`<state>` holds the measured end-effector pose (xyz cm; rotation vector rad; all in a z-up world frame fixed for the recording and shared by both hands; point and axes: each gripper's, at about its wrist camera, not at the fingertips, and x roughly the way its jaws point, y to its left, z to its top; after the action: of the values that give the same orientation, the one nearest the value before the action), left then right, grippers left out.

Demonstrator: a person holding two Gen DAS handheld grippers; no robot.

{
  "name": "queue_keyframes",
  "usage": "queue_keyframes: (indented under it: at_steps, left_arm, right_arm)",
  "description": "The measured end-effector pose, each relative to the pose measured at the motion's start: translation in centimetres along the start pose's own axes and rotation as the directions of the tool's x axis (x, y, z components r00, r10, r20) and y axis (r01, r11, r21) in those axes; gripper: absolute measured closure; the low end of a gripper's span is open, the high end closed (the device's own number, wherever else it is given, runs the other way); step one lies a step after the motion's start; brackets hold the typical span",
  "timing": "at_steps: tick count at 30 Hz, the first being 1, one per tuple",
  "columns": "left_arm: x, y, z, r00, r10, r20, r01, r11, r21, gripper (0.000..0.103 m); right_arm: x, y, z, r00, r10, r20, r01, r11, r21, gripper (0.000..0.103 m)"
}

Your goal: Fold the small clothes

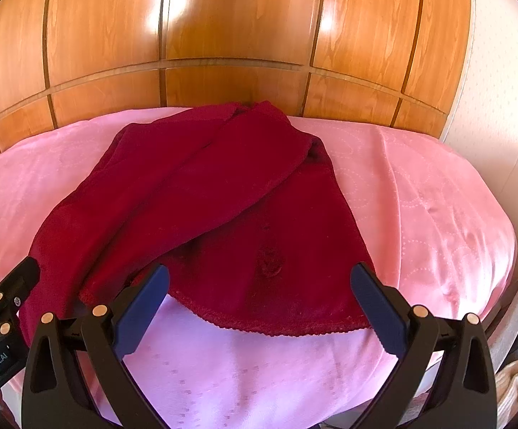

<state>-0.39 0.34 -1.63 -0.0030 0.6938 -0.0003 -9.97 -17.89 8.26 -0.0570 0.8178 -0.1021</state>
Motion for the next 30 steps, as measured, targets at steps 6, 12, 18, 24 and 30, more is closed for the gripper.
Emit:
queue_keyframes:
  at_steps: [6, 12, 18, 24, 30]
  left_arm:
    - [0.0, -0.1, -0.1, 1.0, -0.001, 0.0, 0.001, 1.0, 0.009, 0.004]
    - [0.0, -0.2, -0.3, 1.0, -0.004, -0.004, 0.004, 1.0, 0.027, 0.004]
    - [0.6, 0.4, -0.9, 0.998, -0.039, -0.052, 0.045, 0.992, 0.114, 0.004]
    - [1.0, 1.8, -2.8, 0.981, -0.137, -0.139, 0.153, 0.982, 0.11, 0.004]
    - [1.1, 0.1, -4.4, 0.975, -0.154, -0.158, 0.185, 0.96, 0.209, 0.014]
  right_arm:
    - [0.0, 0.0, -0.1, 1.0, 0.002, -0.005, -0.002, 1.0, 0.001, 0.002]
    - [0.3, -0.1, -0.1, 1.0, 0.013, -0.014, -0.012, 1.0, 0.012, 0.002]
    - [1.5, -2.2, 0.1, 0.979, 0.194, -0.065, -0.187, 0.977, 0.103, 0.002]
    - [3.5, -4.2, 0.7, 0.936, 0.335, -0.105, -0.306, 0.926, 0.22, 0.015]
    - [6.8, -3.3, 1.7, 0.832, 0.53, -0.161, -0.457, 0.821, 0.343, 0.041]
